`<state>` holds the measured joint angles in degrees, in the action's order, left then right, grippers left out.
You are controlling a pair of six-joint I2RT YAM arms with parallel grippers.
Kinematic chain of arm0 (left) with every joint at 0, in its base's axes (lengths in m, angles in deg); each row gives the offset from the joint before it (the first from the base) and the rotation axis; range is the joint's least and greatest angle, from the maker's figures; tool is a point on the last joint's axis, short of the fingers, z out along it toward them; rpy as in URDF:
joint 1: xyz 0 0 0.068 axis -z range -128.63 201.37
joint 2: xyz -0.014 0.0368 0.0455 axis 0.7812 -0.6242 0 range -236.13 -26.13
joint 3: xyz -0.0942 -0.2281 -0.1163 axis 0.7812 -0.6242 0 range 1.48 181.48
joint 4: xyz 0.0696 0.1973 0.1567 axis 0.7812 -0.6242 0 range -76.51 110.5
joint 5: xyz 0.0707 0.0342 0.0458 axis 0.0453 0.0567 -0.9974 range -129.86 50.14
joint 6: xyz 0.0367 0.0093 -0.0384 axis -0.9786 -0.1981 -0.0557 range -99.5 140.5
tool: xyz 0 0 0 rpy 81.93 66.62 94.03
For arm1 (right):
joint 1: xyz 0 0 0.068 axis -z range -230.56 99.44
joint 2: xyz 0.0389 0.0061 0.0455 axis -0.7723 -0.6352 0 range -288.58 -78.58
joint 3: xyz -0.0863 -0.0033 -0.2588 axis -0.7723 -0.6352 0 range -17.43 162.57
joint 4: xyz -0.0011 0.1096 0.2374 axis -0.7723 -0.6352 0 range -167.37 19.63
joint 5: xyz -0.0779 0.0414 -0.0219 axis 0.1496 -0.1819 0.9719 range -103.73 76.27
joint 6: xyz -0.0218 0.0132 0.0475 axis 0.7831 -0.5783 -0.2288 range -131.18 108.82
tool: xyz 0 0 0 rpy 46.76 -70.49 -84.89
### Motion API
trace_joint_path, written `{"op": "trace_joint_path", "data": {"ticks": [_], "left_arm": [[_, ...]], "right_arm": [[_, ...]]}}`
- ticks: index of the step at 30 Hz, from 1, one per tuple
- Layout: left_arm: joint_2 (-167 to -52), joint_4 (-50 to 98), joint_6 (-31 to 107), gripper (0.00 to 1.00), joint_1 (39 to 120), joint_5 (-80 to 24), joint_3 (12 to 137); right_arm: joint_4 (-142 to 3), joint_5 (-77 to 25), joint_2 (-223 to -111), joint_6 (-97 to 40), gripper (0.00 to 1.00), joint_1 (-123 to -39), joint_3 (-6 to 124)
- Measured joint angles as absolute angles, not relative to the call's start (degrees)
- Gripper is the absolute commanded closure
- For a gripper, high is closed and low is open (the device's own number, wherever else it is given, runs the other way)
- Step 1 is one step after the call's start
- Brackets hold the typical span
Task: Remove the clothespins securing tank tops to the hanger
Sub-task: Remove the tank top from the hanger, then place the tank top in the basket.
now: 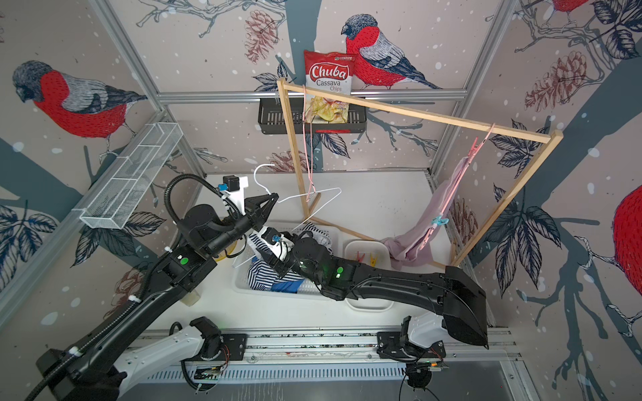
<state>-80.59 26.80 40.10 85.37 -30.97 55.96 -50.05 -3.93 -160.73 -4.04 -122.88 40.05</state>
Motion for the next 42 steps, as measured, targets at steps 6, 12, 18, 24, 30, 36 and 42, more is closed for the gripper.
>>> {"op": "trace_joint_path", "data": {"ticks": [6,12,18,24,30,36,42], "left_arm": [[-81.3,28.1,41.4,1.0,85.4,-30.9,55.9],[-81.4,29.2,41.6,1.0,85.4,-32.2,55.9],[-81.9,29.5,41.6,1.0,85.4,-33.0,55.8],[-81.0,33.3,43.0,1.0,85.4,-35.1,53.5],[-80.0,34.5,42.8,1.0,85.4,-37.1,54.7],[-78.7,33.0,41.4,1.0,85.4,-37.3,55.1],[-75.9,29.6,40.1,1.0,85.4,-37.5,53.4]], "right_arm": [[-49.5,-6.9,-160.8,-5.2,1.0,-124.5,39.2],[-49.6,-6.9,-160.3,-4.3,1.0,-126.7,38.9],[-49.4,-10.5,-161.1,-2.1,1.0,-130.3,40.7],[-49.0,-15.8,-166.0,-2.5,1.0,-132.3,43.7],[-46.2,-14.3,-160.3,-7.1,1.0,-131.6,33.9],[-44.8,-9.4,-149.0,-15.5,1.0,-123.8,22.0],[-44.0,-8.7,-146.4,-22.1,1.0,-114.7,17.7]]}}
